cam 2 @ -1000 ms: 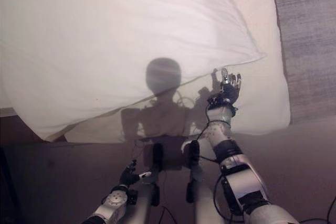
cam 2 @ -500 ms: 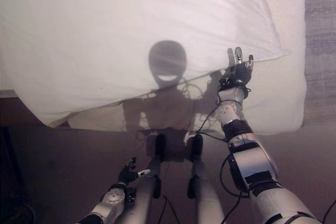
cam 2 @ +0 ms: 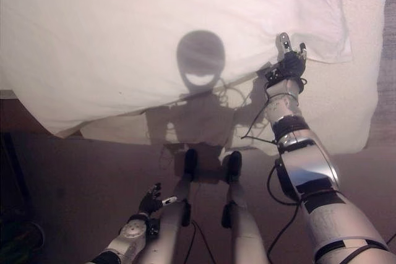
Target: Make the bed
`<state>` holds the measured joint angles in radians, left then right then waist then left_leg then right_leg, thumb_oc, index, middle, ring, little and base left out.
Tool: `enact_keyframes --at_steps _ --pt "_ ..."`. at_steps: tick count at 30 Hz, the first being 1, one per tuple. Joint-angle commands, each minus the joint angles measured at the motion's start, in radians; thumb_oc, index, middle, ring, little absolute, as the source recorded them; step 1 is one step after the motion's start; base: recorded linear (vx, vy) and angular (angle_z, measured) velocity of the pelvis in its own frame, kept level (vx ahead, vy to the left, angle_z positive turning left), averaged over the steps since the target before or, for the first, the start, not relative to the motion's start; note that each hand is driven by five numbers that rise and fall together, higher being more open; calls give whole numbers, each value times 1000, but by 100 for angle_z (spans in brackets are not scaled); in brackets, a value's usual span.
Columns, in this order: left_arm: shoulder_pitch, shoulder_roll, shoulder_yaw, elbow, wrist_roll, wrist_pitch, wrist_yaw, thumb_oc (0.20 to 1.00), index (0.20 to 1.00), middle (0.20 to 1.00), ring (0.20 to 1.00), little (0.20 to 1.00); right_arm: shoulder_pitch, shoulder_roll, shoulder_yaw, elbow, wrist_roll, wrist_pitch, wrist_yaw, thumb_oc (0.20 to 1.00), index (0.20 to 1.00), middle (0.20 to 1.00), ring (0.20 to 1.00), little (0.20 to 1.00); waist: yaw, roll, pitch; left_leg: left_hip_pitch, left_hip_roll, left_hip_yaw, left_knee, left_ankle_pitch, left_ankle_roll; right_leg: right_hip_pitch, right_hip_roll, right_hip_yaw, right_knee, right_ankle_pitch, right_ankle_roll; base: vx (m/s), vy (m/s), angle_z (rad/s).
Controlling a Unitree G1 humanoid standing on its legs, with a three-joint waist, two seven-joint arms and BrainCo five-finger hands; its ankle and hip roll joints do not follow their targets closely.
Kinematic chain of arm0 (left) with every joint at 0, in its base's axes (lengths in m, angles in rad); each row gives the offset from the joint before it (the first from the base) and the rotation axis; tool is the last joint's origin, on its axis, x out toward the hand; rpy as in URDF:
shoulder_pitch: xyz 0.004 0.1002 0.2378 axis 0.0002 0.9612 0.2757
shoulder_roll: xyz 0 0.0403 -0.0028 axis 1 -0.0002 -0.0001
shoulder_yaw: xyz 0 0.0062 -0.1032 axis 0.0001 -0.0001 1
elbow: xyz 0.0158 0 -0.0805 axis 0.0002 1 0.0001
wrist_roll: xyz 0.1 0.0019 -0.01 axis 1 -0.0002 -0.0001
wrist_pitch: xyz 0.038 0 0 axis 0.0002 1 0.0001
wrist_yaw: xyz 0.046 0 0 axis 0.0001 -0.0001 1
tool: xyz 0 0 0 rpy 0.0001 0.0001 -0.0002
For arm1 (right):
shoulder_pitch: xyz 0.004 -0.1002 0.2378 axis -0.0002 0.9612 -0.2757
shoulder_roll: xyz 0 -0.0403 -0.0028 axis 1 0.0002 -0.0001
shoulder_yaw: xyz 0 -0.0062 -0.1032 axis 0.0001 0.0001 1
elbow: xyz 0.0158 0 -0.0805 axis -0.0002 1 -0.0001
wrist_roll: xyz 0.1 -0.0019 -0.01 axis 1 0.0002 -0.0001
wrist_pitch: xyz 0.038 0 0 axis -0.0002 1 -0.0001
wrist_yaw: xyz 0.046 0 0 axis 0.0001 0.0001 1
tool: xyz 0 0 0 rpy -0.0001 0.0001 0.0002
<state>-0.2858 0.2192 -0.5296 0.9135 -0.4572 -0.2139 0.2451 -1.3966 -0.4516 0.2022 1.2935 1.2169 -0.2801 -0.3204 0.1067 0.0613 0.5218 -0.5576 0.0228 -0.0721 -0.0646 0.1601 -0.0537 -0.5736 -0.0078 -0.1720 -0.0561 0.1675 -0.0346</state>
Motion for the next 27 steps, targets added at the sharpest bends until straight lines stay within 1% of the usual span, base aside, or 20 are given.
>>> enact_keyframes --at_steps 1,2,3,6,8,9,10,11,12,13,16,19,20,21,22,23,24,25,26,27 --pt "-22 2 -52 -13 -32 -5 2 1000 1000 1000 1000 1000 -84 -50 23 -8 4 -17 -26 1000 1000 1000 1000 1000 35 -10 -2 -32 -47 -2 0 4 9 -29 -59 14 109 -67 131 -7 -23 8" --pt "-24 2 -58 -20 -37 -6 8 1000 1000 1000 1000 1000 -89 -47 26 -22 0 -25 -39 1000 1000 1000 1000 1000 40 -5 -2 -31 -48 -7 -2 1 7 -29 -60 9 112 -75 132 -22 -12 4" --pt "-26 2 -58 -21 -37 -6 9 1000 1000 1000 1000 1000 -91 -48 26 -23 0 -25 -40 1000 1000 1000 1000 1000 39 -5 -2 -38 -48 -8 -1 7 7 -34 -61 8 111 -69 132 3 -11 5" --pt "-22 7 -61 -33 -44 -11 15 1000 1000 1000 1000 1000 -111 -55 72 -39 -52 -8 -49 1000 1000 1000 1000 1000 43 -1 -2 -51 -49 -16 6 2 6 -43 -64 1 118 -75 132 -10 0 8" --pt "-19 12 -63 -35 -41 -12 17 1000 1000 1000 1000 1000 -118 -60 104 -23 -101 15 -46 1000 1000 1000 1000 1000 45 -1 -2 -56 -50 -19 9 3 6 -50 -66 1 122 -76 131 -9 0 5" --pt "-20 11 -63 -35 -41 -12 17 1000 1000 1000 1000 1000 -119 -60 105 -23 -101 15 -46 1000 1000 1000 1000 1000 44 0 -2 -57 -50 -19 10 3 6 -51 -66 1 122 -76 131 -13 6 3" --pt "-20 15 -67 -39 -39 -14 19 1000 1000 1000 1000 1000 -130 -65 136 2 -155 43 -42 570 570 570 570 570 45 1 -2 -64 -51 -20 12 4 7 -59 -69 -2 129 -78 130 0 0 0" --pt "-20 15 -66 -39 -39 -13 19 1000 1000 1000 1000 1000 -132 -66 136 3 -155 44 -42 489 489 489 489 489 44 1 -2 -65 -51 -20 13 4 7 -60 -69 -2 130 -78 130 0 0 0" --pt "-22 15 -68 -38 -37 -15 21 1000 1000 1000 1000 1000 -139 -68 153 21 -193 57 -45 241 241 241 241 241 44 2 -2 -68 -52 -21 13 5 7 -63 -69 -3 132 -79 130 0 0 0" --pt "-24 14 -72 -42 -39 -16 21 1000 1000 1000 1000 1000 -139 -68 162 34 -213 66 -51 200 200 200 200 200 45 4 -2 -72 -53 -23 13 7 7 -68 -70 -2 137 -80 129 -16 7 3" --pt "-31 8 -80 -54 -49 -24 31 1000 1000 1000 1000 1000 -138 -46 169 15 -222 55 -58 200 200 200 200 200 43 10 -2 -70 -51 -29 3 15 5 -71 -73 -6 145 -87 127 -5 2 1" --pt "-33 8 -78 -65 -56 -26 33 1000 1000 1000 1000 1000 -133 -37 167 -3 -221 45 -65 200 200 200 200 200 39 9 -2 -67 -52 -31 3 16 4 -69 -75 -8 146 -88 128 0 0 0" --pt "-33 9 -76 -90 -66 -34 34 1000 1000 1000 1000 1000 -120 -20 163 -50 -211 25 -71 200 200 200 200 200 31 3 -2 -64 -54 -29 6 14 3 -64 -75 -6 144 -85 128 0 0 0" --pt "-33 9 -76 -91 -66 -33 34 1000 1000 1000 1000 1000 -119 -20 163 -52 -211 24 -72 200 200 200 200 200 31 2 -2 -64 -54 -29 6 14 3 -64 -75 -6 144 -85 128 -33 33 1" --pt "-32 10 -73 -123 -78 -39 39 1000 1000 1000 1000 1000 -97 -1 149 -108 -183 -7 -82 200 200 200 200 200 25 -5 -2 -61 -56 -23 13 10 5 -59 -73 -3 141 -81 129 0 0 0" --pt "-31 12 -73 -143 -83 -41 42 1000 1000 1000 1000 1000 -83 7 143 -147 -174 -25 -89 200 200 200 200 200 21 -10 -2 -59 -56 -20 17 7 5 -56 -73 1 138 -78 129 0 0 0" --pt "-29 13 -73 -144 -83 -40 42 1000 1000 1000 1000 1000 -81 7 142 -150 -175 -25 -91 200 200 200 200 200 21 -10 -2 -58 -56 -20 18 6 5 -55 -73 1 138 -78 129 -40 17 3" --pt "-23 19 -73 -199 -103 -46 37 1000 1000 1000 1000 1000 -56 23 136 -241 -174 -53 -105 200 200 200 200 200 11 -24 -2 -55 -56 -15 30 -1 7 -48 -71 6 134 -72 130 0 0 0" --pt "-21 20 -73 -200 -103 -45 37 1000 1000 1000 1000 1000 -53 24 135 -244 -176 -53 -107 200 200 200 200 200 11 -25 -2 -55 -57 -15 31 -1 7 -47 -71 7 134 -72 130 -45 16 1" --pt "-17 25 -75 -233 -118 -48 33 1000 1000 1000 1000 1000 -39 30 129 -283 -167 -69 -116 200 200 200 200 200 6 -33 -2 -51 -56 -10 38 -7 8 -40 -70 10 130 -68 131 -57 34 1"
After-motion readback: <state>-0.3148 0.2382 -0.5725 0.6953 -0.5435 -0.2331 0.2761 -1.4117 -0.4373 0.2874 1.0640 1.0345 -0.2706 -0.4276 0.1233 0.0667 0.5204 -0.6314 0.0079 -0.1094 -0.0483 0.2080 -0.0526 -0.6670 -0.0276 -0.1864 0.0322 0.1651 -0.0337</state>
